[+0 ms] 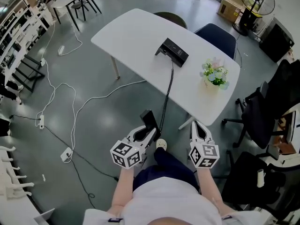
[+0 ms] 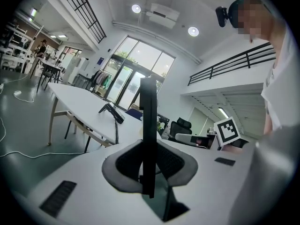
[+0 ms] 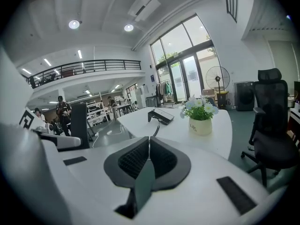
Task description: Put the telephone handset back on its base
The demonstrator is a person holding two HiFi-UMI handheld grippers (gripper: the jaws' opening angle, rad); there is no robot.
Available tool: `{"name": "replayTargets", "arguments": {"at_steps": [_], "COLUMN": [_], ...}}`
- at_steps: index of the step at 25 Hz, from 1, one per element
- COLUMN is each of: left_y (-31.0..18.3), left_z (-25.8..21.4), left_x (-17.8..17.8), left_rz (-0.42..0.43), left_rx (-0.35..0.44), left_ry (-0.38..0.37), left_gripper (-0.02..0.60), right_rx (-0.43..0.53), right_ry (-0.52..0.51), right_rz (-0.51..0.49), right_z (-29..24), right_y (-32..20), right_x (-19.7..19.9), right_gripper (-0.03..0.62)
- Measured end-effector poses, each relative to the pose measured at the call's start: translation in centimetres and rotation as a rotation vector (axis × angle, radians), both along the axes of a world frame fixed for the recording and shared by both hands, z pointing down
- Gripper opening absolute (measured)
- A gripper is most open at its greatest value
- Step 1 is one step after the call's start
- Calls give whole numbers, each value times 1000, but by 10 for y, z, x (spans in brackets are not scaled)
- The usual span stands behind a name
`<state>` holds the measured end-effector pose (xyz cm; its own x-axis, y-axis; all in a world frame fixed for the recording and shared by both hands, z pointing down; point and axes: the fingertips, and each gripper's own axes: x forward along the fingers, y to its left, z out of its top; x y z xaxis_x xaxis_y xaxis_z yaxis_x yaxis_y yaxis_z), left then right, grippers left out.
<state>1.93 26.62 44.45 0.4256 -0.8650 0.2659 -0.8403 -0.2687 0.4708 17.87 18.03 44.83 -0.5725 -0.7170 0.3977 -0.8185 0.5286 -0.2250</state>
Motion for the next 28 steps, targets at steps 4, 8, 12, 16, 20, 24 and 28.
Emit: {"name": "replayTargets", "arguments": {"at_steps": [4, 8, 12, 16, 20, 24, 28], "left_y": [-31, -56, -77, -91, -98, -98, -99], "left_z": [3, 5, 7, 6, 9, 13, 20], "left_x": [-9, -18, -26, -35, -42, -45, -43], "left_rz": [3, 5, 0, -8, -23, -39, -39], "left_rx": [-11, -11, -8, -3, -4, -11, -27], "left_ry": [1, 3, 8, 7, 3, 31, 57], "left_gripper": [83, 83, 83, 83, 83, 83, 84], "right_rx": [-7, -11, -11, -10, -6, -15, -40], "right_ry": [3, 4, 9, 8, -2, -5, 3], "right_rz": [7, 9, 3, -5, -27, -51, -68], "right_z": [4, 8, 12, 13, 14, 19, 28], "right_y": [-31, -54, -75, -91, -102, -103, -101], "right_x": [-6, -14, -21, -30, -44, -56, -65], "right_gripper": [34, 34, 34, 34, 34, 34, 34]}}
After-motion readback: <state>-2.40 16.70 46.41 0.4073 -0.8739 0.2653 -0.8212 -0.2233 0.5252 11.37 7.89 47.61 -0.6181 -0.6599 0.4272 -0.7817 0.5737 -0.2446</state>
